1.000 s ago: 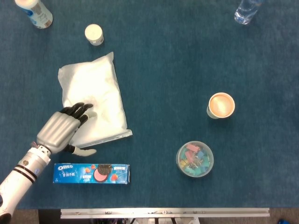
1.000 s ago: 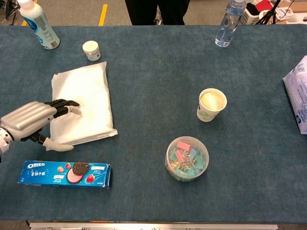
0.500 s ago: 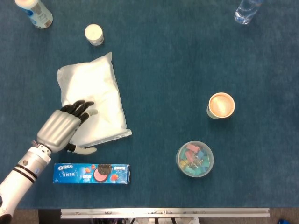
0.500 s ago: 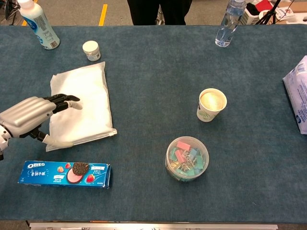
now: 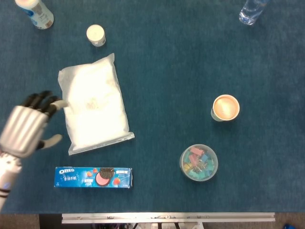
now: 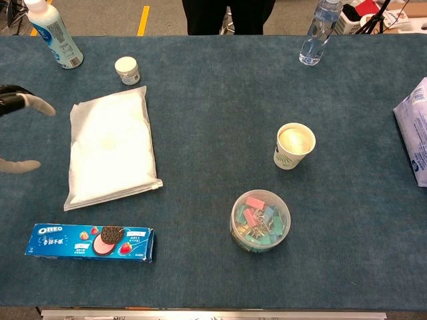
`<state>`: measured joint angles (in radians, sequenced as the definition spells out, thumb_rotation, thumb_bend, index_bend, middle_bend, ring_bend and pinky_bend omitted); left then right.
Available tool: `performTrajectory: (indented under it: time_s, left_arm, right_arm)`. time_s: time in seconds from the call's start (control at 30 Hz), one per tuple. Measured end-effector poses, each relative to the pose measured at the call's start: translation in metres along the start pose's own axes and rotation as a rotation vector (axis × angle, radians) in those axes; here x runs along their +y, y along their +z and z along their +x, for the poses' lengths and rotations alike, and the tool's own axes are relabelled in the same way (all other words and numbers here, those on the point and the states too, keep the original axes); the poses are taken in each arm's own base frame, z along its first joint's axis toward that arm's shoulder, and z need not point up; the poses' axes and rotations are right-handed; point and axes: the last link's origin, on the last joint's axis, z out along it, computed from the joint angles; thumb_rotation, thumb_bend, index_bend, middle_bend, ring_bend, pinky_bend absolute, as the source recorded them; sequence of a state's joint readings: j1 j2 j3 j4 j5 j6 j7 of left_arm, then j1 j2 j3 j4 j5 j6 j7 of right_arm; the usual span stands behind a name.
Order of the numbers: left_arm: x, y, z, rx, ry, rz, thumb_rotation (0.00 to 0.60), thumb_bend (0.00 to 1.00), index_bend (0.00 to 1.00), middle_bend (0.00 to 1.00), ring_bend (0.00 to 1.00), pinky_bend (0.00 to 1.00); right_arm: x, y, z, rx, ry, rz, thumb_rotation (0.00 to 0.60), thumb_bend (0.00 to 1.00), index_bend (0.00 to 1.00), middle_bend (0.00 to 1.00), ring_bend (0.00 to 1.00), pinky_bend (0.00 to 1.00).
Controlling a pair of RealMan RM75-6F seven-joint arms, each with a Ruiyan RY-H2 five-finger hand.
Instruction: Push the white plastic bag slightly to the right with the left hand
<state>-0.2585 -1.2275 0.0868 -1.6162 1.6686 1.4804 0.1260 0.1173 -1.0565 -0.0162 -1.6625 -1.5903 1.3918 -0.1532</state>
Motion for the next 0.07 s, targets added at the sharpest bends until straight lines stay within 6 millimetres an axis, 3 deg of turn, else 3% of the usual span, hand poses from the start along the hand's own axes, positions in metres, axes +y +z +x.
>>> performTrajectory:
  time_s: [0.07]
  left_arm:
    - [-0.0043,-0.0098,0.01,0.055,-0.015,0.016,0.6,0.1,0.38,0.48,0.28,0.32]
  right_arm:
    - [0.0,0.0002,-0.0011,-0.004,-0.002,-0.001,0.6,0.21,0.38,0.44,0.28,0.37]
